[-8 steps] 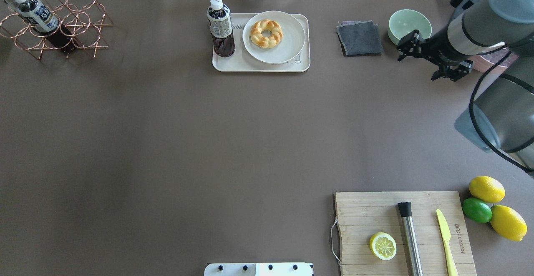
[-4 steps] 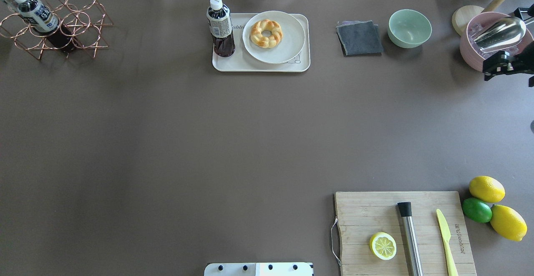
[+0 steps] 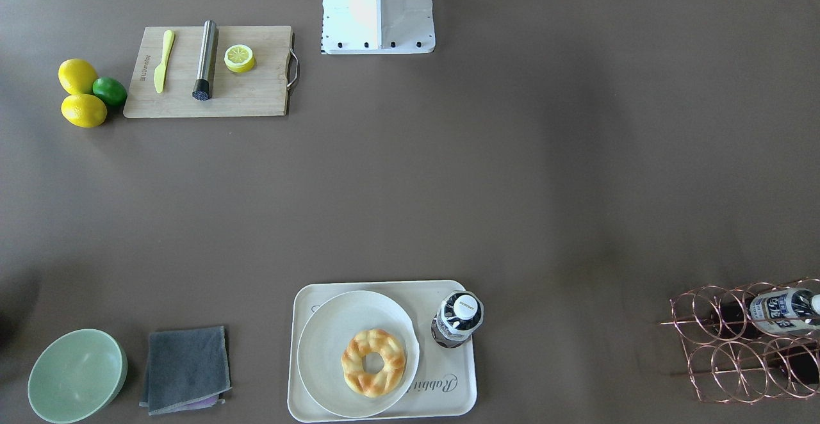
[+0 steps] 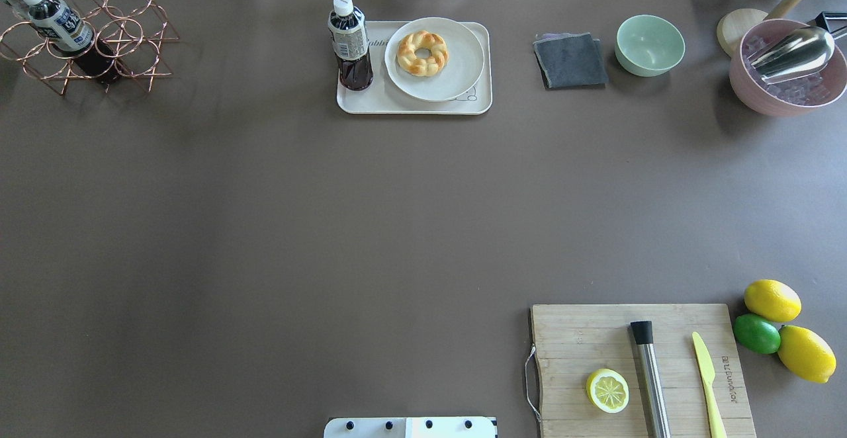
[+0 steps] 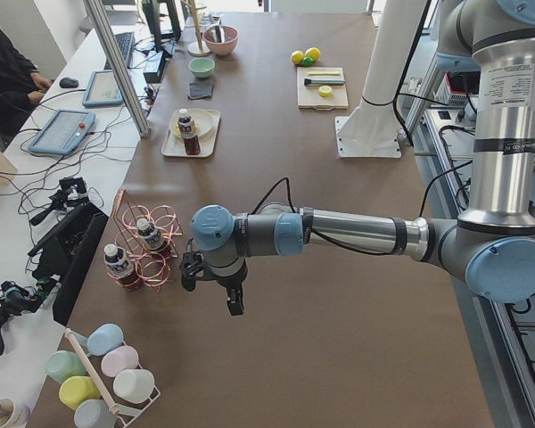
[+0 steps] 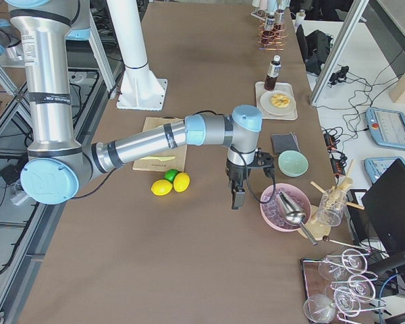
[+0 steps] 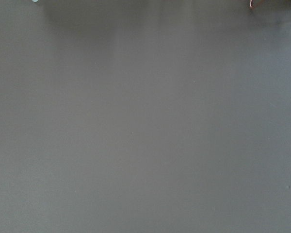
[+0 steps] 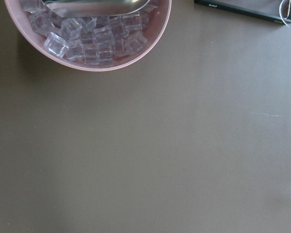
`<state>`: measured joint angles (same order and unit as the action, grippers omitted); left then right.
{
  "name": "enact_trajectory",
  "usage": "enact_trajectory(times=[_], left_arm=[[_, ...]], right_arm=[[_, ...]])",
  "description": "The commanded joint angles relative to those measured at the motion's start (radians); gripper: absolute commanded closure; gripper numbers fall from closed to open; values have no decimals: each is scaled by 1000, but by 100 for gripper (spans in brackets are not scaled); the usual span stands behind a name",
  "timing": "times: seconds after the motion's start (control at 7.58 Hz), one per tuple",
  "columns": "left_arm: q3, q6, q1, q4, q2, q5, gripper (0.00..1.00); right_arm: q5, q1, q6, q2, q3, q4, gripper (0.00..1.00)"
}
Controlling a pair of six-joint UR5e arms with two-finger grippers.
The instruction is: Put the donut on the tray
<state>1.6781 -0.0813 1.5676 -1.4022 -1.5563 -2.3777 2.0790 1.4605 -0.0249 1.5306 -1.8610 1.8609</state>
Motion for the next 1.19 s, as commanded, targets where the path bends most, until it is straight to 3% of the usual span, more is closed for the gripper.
enact_trajectory(times=[0.0,1.06], left_arm=[[-3,0,0,0,-4,0,2],[-5,0,0,0,1,0,2]], right_arm=[[308,142,163,9,182,-9,0],[335,144,26,5,141,-9,0]])
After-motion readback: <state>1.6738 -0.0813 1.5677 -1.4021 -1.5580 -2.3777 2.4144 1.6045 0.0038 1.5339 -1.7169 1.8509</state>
